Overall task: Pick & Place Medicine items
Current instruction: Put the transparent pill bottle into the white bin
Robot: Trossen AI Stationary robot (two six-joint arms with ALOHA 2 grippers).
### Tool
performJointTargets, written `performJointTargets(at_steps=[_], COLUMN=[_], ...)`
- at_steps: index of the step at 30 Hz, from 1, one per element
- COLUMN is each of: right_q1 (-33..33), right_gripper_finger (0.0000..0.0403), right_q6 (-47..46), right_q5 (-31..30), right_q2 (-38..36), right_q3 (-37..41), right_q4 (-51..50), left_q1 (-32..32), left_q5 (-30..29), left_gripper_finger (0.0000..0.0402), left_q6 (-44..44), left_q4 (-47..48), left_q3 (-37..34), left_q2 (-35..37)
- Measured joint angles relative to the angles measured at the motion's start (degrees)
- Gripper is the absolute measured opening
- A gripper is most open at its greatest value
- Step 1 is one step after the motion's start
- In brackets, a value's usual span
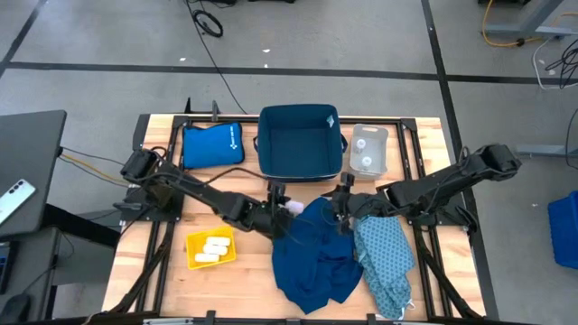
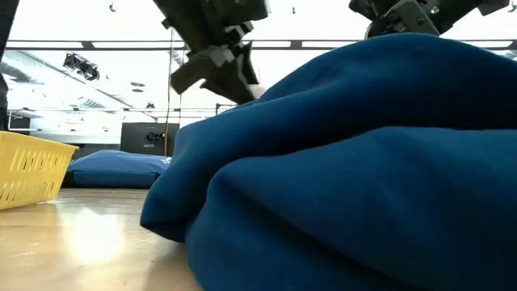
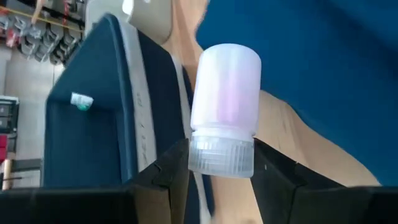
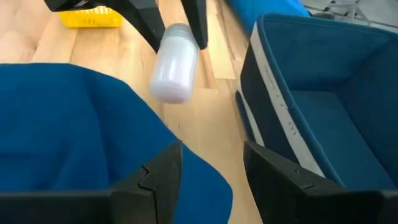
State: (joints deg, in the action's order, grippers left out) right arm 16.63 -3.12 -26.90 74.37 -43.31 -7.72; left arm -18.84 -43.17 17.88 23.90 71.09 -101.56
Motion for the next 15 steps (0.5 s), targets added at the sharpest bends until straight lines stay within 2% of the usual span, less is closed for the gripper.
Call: performJointTargets(at_steps=[4,11,15], right_q1=[-1.1,-2.7,-3.3], right_gripper_finger=[0.0191,0.0253,0.0262], right_q6=[0.1,1.9,2.4], right_q5=[0.0,0.6,2.5], right_q2=[0.0,0.0,0.0], right_q3=[0.0,0.0,0.0], right_q4=[0.7,1.1,2.6], left_q1=[1.8,4.2,6.0], left_q5=[2.2,3.8,6.7], left_gripper_finger=[0.0141,0.0141,0.0141], left_q6=[4.4,9.7,10.6], left_q4=[-3.8,-9.4,-11.7], left_q3=[0.0,0.0,0.0], left_q2=[0.0,0.0,0.0])
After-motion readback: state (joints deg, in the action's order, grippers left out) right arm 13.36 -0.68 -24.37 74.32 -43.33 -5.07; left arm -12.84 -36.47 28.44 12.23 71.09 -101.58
